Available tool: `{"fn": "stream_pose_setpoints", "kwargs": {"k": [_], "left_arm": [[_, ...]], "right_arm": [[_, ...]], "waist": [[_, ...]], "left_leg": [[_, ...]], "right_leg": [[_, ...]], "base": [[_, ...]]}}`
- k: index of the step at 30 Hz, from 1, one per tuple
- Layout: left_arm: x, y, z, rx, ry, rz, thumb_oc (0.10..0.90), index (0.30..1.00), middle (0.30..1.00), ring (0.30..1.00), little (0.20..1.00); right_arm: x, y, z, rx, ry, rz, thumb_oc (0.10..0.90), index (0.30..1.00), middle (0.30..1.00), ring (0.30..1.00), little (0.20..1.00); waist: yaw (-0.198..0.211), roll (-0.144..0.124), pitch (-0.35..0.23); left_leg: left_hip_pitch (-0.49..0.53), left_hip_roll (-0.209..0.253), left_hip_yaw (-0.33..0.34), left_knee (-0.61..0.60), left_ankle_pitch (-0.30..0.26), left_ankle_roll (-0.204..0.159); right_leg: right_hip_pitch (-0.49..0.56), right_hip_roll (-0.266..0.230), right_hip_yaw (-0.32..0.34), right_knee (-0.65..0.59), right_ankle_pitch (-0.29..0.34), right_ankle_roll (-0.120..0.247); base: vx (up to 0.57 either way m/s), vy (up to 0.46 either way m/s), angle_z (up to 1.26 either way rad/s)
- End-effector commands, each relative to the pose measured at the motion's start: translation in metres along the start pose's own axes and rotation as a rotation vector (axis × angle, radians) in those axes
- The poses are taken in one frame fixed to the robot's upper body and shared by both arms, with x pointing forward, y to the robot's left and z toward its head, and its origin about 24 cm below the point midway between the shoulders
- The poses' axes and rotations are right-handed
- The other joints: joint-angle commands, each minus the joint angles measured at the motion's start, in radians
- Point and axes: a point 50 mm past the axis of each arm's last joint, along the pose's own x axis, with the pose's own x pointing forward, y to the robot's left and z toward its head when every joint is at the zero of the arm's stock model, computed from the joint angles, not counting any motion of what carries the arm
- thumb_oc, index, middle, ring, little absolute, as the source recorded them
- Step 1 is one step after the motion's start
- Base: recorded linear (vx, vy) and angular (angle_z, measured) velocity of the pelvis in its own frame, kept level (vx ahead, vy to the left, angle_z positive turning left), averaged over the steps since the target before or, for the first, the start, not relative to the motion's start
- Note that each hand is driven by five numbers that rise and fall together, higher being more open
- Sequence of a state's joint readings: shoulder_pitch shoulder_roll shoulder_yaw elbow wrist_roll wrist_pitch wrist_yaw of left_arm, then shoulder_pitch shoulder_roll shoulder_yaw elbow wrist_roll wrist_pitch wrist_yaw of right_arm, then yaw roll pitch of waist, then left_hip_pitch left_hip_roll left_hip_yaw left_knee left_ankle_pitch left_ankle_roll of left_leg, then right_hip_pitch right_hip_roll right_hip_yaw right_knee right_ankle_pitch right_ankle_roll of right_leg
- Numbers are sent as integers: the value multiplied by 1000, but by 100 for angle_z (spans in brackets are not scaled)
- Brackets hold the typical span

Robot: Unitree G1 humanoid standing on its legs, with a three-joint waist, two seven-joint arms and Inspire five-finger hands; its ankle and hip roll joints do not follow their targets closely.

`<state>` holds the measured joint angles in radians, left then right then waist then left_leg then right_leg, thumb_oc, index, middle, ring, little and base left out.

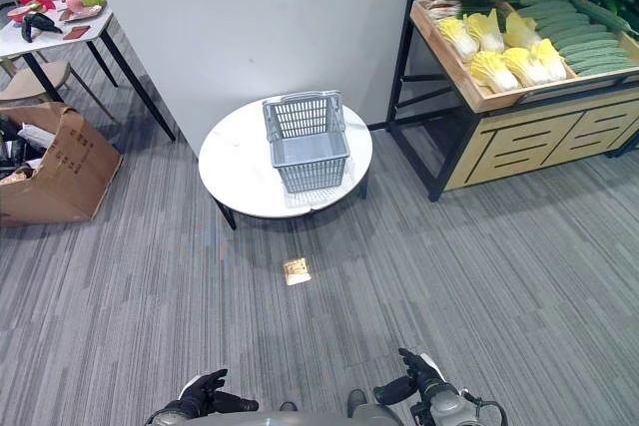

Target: Get the vegetables into the basket

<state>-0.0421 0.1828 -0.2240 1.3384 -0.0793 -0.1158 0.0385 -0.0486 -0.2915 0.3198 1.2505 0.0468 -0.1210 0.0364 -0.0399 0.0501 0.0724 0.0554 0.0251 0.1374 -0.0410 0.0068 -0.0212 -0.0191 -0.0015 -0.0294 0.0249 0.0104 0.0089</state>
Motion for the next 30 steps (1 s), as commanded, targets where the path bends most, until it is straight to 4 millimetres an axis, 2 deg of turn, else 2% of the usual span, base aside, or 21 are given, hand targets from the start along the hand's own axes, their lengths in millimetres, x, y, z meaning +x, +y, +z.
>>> {"fn": "stream_pose_setpoints", "kwargs": {"k": [1,14,30], "left_arm": [[-2,21,-11,38,44,59,900,1000,1000,1000,1000],[-3,19,-18,42,71,62,900,1000,1000,1000,1000],[-3,20,-15,62,66,66,900,1000,1000,1000,1000]], "right_arm": [[-6,7,-29,-92,111,28,900,1000,1000,1000,1000],[-5,7,-27,-108,108,24,900,1000,1000,1000,1000],[-6,2,-29,-129,121,9,900,1000,1000,1000,1000]], "waist": [[-3,-53,5],[-4,-51,6],[-7,-53,13]], "left_leg": [[39,47,-17,-46,21,-47],[47,55,-15,-46,21,-52],[48,71,-16,-46,25,-60]], "right_leg": [[59,-104,77,-112,85,119],[63,-97,75,-112,79,116],[64,-82,71,-112,75,108]], "base": [[-2,-7,-6],[0,-3,-1],[1,-2,0]]}}
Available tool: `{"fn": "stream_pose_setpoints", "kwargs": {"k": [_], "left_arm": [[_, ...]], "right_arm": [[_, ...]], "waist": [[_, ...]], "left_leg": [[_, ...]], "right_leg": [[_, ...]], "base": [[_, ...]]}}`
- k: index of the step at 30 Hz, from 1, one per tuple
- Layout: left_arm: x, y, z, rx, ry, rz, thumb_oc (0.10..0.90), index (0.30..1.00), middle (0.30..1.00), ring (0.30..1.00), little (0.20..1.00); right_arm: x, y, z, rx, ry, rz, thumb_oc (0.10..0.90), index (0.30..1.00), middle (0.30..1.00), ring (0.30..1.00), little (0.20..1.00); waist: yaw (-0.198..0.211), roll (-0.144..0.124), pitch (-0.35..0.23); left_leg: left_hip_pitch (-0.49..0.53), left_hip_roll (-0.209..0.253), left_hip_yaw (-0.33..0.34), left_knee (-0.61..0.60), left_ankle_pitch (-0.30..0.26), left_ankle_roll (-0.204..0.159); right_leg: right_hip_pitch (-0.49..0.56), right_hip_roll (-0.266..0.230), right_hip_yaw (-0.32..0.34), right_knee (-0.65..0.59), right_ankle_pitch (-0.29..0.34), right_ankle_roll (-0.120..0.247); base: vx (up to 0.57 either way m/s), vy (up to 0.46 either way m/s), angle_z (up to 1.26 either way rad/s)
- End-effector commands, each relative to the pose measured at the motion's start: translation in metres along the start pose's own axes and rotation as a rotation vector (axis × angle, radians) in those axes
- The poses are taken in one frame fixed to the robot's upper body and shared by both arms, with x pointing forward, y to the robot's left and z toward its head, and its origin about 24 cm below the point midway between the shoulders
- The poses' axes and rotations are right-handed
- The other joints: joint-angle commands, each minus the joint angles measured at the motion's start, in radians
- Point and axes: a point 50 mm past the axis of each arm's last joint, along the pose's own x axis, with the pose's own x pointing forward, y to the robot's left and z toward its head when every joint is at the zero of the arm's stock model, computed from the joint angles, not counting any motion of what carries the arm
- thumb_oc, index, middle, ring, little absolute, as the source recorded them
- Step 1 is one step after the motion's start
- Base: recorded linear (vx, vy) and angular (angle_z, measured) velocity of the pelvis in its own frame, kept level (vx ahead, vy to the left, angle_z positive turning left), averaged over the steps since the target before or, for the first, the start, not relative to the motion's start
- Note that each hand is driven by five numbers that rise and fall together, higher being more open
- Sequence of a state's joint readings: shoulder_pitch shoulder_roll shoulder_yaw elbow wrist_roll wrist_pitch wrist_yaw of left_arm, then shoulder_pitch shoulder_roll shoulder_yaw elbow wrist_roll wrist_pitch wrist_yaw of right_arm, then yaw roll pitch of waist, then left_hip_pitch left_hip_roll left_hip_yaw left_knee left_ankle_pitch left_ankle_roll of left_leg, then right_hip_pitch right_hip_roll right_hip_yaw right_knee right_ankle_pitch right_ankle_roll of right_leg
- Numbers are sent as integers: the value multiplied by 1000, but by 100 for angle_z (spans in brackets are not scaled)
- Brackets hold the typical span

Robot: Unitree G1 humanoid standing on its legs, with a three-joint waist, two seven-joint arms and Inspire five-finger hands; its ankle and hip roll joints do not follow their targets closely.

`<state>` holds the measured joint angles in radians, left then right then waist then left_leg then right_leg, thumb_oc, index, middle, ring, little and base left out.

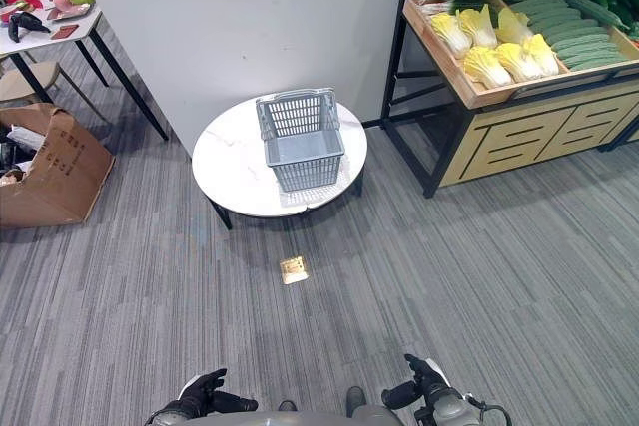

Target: Get the vegetables into the basket

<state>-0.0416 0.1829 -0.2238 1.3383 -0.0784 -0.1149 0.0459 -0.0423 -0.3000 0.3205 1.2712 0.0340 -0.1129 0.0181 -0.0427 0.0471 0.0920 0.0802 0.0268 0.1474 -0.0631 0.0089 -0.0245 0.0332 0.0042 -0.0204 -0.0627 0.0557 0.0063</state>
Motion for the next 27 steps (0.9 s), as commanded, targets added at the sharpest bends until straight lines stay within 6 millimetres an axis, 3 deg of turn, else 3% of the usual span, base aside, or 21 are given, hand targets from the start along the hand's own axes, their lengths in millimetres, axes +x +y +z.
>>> {"fn": "stream_pose_setpoints", "kwargs": {"k": [1,10,18,21,24,25,27], "left_arm": [[-2,20,-15,61,65,59,900,1000,1000,1000,1000],[-2,25,-10,61,51,73,900,1000,1000,1000,1000],[0,29,-1,47,23,81,900,1000,1000,1000,1000],[1,29,3,37,10,83,900,1000,1000,1000,1000],[2,30,11,8,-16,91,900,1000,1000,1000,1000],[2,29,14,3,-26,87,900,1000,1000,1000,1000],[3,29,24,19,-58,90,900,1000,1000,1000,1000]], "right_arm": [[-3,6,-20,-115,82,30,900,1000,1000,1000,1000],[-2,-2,-15,-111,71,11,900,1000,1000,1000,1000],[-2,-14,-6,-98,34,-18,900,1000,1000,1000,1000],[-2,-18,-5,-92,28,-28,900,1000,1000,1000,1000],[-4,-25,-10,-72,40,-55,900,1000,1000,1000,1000],[-4,-26,-13,-77,50,-59,900,1000,1000,1000,1000],[-6,-35,-16,-70,64,-93,900,1000,1000,1000,1000]], "waist": [[-4,-50,-7],[-3,-48,7],[-9,-29,36],[-11,-31,54],[-13,-38,83],[-12,-37,89],[-14,-31,102]], "left_leg": [[23,69,-26,-24,23,-57],[20,84,-28,-24,34,-65],[0,125,-39,10,58,-80],[-52,140,-56,120,58,-87],[-113,122,-103,256,93,-99],[-129,110,-125,268,105,-95],[-212,97,-142,153,111,-75]], "right_leg": [[11,-88,62,-25,29,111],[4,-71,64,-22,22,98],[-55,-21,66,107,-47,63],[-67,-4,64,146,-70,41],[-53,3,64,157,-78,18],[-52,4,67,157,-80,18],[-48,-16,66,145,-91,33]], "base": [[8,-33,0],[15,-39,-1],[26,-129,0],[13,-152,7],[47,-130,24],[95,-68,10],[134,71,-6]]}}
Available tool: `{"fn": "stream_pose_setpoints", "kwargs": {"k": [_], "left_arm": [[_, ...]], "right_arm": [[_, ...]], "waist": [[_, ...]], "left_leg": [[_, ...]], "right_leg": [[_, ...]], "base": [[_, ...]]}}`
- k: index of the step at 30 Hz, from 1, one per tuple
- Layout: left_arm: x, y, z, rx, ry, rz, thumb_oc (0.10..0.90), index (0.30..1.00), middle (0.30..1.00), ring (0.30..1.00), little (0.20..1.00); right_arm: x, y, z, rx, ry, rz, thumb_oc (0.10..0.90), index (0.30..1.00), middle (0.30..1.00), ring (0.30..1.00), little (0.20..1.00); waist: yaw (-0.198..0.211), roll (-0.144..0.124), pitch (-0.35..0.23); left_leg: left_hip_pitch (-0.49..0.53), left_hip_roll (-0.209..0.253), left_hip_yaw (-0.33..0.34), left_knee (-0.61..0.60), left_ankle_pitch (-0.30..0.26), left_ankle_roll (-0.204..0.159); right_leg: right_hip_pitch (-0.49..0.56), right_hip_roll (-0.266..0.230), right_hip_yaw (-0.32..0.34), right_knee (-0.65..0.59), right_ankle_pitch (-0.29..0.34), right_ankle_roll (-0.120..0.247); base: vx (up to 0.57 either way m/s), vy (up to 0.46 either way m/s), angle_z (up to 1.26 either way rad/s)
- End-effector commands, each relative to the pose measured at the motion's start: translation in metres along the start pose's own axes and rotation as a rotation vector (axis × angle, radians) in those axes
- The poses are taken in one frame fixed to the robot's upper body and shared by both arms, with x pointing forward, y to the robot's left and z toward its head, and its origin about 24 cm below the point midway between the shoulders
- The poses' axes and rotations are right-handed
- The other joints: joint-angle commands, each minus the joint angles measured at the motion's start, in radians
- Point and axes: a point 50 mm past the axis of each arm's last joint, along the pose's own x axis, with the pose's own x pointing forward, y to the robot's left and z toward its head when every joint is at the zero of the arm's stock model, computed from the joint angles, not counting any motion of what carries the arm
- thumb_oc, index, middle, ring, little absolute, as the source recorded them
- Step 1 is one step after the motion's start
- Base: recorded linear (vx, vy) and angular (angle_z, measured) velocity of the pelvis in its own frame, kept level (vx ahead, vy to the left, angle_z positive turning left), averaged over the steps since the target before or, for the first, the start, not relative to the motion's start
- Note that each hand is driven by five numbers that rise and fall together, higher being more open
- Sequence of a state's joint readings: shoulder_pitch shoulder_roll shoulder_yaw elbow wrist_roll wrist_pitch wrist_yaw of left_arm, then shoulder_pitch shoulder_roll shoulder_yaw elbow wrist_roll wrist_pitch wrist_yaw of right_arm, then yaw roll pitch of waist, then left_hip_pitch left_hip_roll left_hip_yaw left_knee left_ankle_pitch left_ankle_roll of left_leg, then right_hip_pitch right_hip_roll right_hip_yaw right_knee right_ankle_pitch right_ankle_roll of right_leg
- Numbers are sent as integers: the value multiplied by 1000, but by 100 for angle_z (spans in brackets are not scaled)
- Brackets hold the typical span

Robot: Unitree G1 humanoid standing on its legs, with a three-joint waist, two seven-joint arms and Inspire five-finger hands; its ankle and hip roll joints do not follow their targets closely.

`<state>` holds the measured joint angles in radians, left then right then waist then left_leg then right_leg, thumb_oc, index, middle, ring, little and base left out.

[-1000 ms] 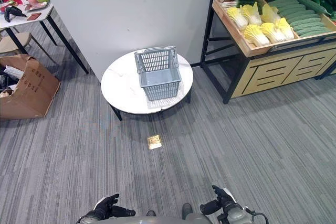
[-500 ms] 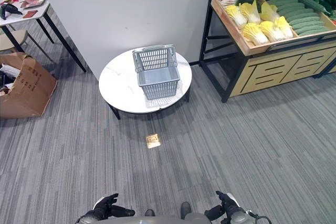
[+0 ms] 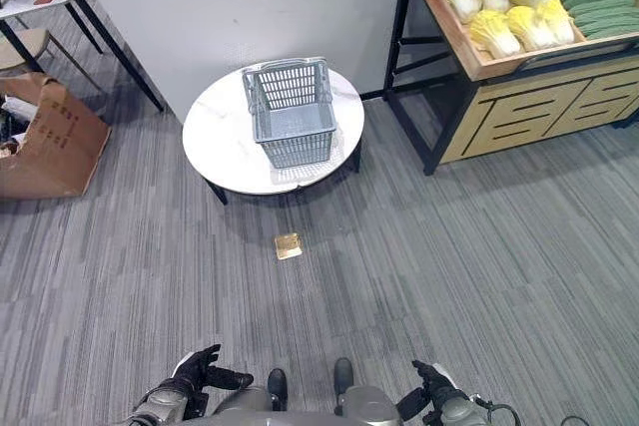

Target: Get the vegetables into the basket

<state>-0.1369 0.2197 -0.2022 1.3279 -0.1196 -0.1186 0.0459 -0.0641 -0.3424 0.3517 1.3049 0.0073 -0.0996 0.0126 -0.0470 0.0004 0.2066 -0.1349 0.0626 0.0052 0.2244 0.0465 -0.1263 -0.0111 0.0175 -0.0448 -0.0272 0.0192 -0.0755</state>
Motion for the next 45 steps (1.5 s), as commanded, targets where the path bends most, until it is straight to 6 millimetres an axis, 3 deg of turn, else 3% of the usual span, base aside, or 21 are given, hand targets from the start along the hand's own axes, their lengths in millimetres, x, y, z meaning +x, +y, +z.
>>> {"fn": "stream_pose_setpoints", "kwargs": {"k": [1,5,6,8,9,12,17,18,19,21,22,23,27,28,30,31,36,39,42,45], "left_arm": [[-3,6,-16,64,40,33,900,1000,1000,1000,1000],[-5,6,-24,54,52,30,900,1000,1000,1000,1000],[-5,8,-22,52,47,33,900,1000,1000,1000,1000],[-6,7,-26,47,59,30,900,1000,1000,1000,1000],[-7,9,-30,54,75,32,900,1000,1000,1000,1000],[-6,11,-29,63,72,34,900,1000,1000,1000,1000],[-5,17,-21,97,48,38,900,1000,1000,1000,1000],[-5,17,-21,97,48,38,900,1000,1000,1000,1000],[-5,19,-20,100,43,45,900,1000,1000,1000,1000],[-5,20,-19,104,41,46,900,1000,1000,1000,1000],[-4,22,-17,106,34,50,900,1000,1000,1000,1000],[-4,23,-15,107,29,53,900,1000,1000,1000,1000],[-4,25,-13,107,25,58,900,1000,1000,1000,1000],[-4,29,-13,109,28,66,900,1000,1000,1000,1000],[-4,29,-14,112,33,65,900,1000,1000,1000,1000],[-4,28,-15,110,40,65,900,1000,1000,1000,1000],[-4,24,-17,110,48,53,900,1000,1000,1000,1000],[-4,23,-20,108,55,47,900,1000,1000,1000,1000],[-4,18,-21,95,63,41,900,1000,1000,1000,1000],[-4,16,-21,74,62,42,900,1000,1000,1000,1000]], "right_arm": [[-4,-18,-13,14,29,-60,900,1000,1000,1000,1000],[-4,-18,-14,32,24,-61,900,1000,1000,1000,1000],[-4,-18,-13,29,23,-56,900,1000,1000,1000,1000],[-4,-15,-15,28,32,-47,900,1000,1000,1000,1000],[-5,-9,-21,23,49,-30,900,1000,1000,1000,1000],[-4,-6,-18,25,42,-22,900,1000,1000,1000,1000],[0,2,2,-22,-16,15,900,1000,1000,1000,1000],[0,2,2,-22,-16,15,900,1000,1000,1000,1000],[1,2,11,-31,-48,15,900,1000,1000,1000,1000],[1,3,16,-38,-63,19,900,1000,1000,1000,1000],[2,3,24,-46,-91,19,900,1000,1000,1000,1000],[3,2,29,-42,-104,17,900,1000,1000,1000,1000],[3,2,38,-45,-137,15,900,1000,1000,1000,1000],[3,1,46,-37,-167,11,900,1000,1000,1000,1000],[3,2,49,-23,-178,13,900,1000,1000,1000,1000],[4,3,54,-22,-190,12,900,1000,1000,1000,1000],[3,3,59,-44,-210,11,900,1000,1000,1000,1000],[3,4,59,-62,-212,19,900,1000,1000,1000,1000],[3,0,55,-90,-200,17,900,1000,1000,1000,1000],[2,-7,50,-112,-191,5,900,1000,1000,1000,1000]], "waist": [[-9,20,-14],[16,41,-22],[19,42,-27],[19,39,-35],[18,28,-49],[17,15,-55],[24,-32,-70],[24,-32,-70],[28,-38,-71],[30,-40,-72],[36,-41,-66],[36,-36,-60],[33,-17,-41],[24,-6,-28],[15,-1,-20],[8,-1,-13],[-18,-10,-2],[-27,-10,-2],[-28,5,-18],[-31,29,-29]], "left_leg": [[-14,70,6,-167,85,26],[-95,79,24,-280,172,10],[-68,79,40,-275,181,5],[-45,75,55,-284,164,15],[-37,60,77,-273,150,31],[-30,42,96,-259,127,51],[-42,-18,149,-201,42,109],[-42,-18,150,-200,41,109],[-45,-33,159,-197,26,121],[-40,-40,164,-202,19,127],[-28,-51,173,-213,8,138],[-20,-52,174,-221,7,141],[35,-55,179,-258,-5,153],[75,-52,189,-288,-4,150],[93,-43,189,-291,-10,142],[114,-38,189,-292,-24,132],[183,-35,164,-298,-56,108],[212,-33,149,-299,-73,98],[226,-10,114,-278,-85,77],[219,43,86,-241,-54,47]], "right_leg": [[-1,-31,91,106,-58,118],[65,-40,114,96,-98,136],[81,-37,126,96,-102,134],[99,-45,138,95,-114,142],[119,-75,141,100,-117,160],[104,-102,163,135,-86,185],[53,-172,232,174,84,238],[53,-172,233,173,84,239],[33,-184,241,183,140,252],[24,-188,244,191,163,257],[-2,-194,223,225,210,264],[-19,-190,211,259,219,262],[-73,-183,153,349,218,249],[-131,-173,120,336,184,237],[-150,-169,102,284,125,232],[-178,-170,87,192,103,234],[-241,-172,109,71,163,255],[-257,-166,119,67,179,260],[-237,-147,108,80,152,236],[-227,-102,81,115,96,199]], "base": [[176,129,12],[250,155,-1],[479,312,-31],[274,218,-39],[259,273,-65],[194,229,-38],[169,251,-26],[85,170,-40],[57,125,-29],[89,176,-9],[104,226,1],[101,233,-12],[77,138,-15],[167,136,-8],[178,39,-12],[181,-50,1],[182,-107,-2],[168,-182,31],[163,-257,39],[152,-315,15]]}}
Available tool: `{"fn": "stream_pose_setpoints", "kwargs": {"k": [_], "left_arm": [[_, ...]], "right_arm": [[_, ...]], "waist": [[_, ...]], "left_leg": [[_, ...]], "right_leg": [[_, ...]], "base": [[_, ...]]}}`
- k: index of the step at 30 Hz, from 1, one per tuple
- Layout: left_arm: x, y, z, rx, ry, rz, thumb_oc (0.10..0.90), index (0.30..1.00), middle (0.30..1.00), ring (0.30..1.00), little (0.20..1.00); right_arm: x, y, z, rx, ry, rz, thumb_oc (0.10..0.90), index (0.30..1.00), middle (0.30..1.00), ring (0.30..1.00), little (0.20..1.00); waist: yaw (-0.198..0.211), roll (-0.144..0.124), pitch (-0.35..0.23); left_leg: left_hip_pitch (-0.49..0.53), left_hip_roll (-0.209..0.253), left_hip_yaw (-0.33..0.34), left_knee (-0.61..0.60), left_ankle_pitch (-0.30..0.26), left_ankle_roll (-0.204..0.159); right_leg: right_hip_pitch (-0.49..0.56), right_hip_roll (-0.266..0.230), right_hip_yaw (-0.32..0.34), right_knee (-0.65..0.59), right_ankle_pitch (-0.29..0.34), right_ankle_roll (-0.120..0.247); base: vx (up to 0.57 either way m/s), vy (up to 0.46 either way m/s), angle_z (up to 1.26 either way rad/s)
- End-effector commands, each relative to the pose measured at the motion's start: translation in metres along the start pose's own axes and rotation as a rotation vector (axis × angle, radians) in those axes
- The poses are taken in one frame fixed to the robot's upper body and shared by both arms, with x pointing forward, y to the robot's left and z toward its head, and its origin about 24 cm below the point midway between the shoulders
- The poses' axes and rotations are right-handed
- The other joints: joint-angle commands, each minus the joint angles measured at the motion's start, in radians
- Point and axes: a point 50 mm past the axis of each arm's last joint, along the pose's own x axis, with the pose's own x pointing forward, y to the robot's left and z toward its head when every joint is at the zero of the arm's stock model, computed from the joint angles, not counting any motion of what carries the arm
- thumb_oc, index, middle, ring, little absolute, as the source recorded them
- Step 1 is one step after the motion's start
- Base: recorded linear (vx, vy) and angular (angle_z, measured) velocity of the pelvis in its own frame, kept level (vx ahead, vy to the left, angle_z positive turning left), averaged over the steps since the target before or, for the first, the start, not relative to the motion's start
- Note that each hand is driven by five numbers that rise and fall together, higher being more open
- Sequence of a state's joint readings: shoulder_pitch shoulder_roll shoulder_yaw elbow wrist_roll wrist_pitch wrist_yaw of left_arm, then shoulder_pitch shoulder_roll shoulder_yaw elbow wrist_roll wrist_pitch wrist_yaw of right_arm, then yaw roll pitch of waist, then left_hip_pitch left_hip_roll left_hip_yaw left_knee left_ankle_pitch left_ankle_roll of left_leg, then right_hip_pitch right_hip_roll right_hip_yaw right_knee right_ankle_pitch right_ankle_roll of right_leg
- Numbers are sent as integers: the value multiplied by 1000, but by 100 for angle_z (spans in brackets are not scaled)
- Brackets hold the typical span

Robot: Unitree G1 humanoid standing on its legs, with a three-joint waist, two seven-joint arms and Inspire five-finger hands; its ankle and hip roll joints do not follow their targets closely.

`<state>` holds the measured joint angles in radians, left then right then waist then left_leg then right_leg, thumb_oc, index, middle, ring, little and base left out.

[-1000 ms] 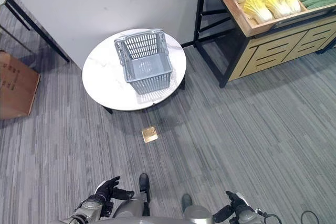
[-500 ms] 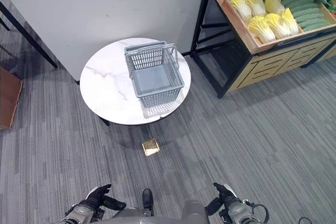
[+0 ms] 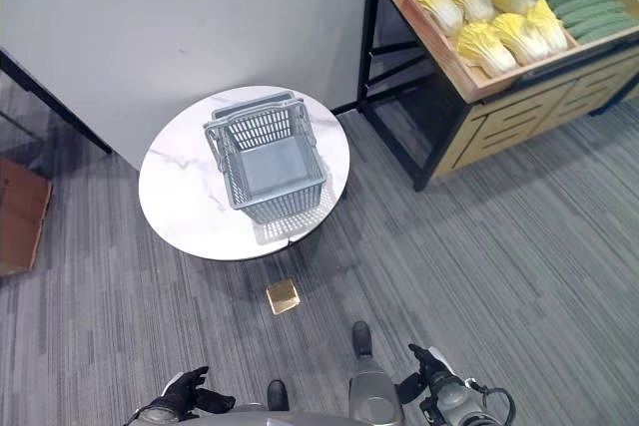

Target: Get the vegetables into the basket

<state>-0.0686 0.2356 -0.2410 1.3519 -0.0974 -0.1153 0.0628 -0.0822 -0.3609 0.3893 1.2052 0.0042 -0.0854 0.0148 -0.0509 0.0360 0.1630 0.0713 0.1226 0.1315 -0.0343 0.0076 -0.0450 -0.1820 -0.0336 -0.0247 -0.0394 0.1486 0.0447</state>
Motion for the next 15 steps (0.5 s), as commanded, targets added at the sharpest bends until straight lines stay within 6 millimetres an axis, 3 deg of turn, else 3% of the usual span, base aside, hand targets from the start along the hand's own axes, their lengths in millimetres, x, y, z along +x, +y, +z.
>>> {"fn": "stream_pose_setpoints", "kwargs": {"k": [1,2,9,15], "left_arm": [[3,12,15,8,-36,28,900,1000,1000,1000,1000],[3,10,17,9,-42,27,900,1000,1000,1000,1000],[4,7,32,-24,-94,23,900,1000,1000,1000,1000],[4,-2,33,-18,-101,-1,900,1000,1000,1000,1000]], "right_arm": [[2,-5,22,-67,-92,5,900,1000,1000,1000,1000],[1,-12,16,-56,-73,-18,900,1000,1000,1000,1000],[-6,-31,-19,23,46,-96,900,1000,1000,1000,1000],[-9,-27,-34,28,99,-89,900,1000,1000,1000,1000]], "waist": [[-29,-2,15],[-31,9,15],[-43,23,35],[-31,19,40]], "left_leg": [[6,-9,-49,30,-6,-40],[-11,15,-65,67,47,-61],[-91,21,-67,250,160,-89],[-181,-18,-75,122,105,-58]], "right_leg": [[-53,-43,54,134,-44,70],[-41,-23,38,150,-72,49],[37,-22,0,141,-120,-4],[81,-43,-1,104,-133,12]], "base": [[172,-401,10],[142,-346,23],[125,-194,36],[136,-22,8]]}}
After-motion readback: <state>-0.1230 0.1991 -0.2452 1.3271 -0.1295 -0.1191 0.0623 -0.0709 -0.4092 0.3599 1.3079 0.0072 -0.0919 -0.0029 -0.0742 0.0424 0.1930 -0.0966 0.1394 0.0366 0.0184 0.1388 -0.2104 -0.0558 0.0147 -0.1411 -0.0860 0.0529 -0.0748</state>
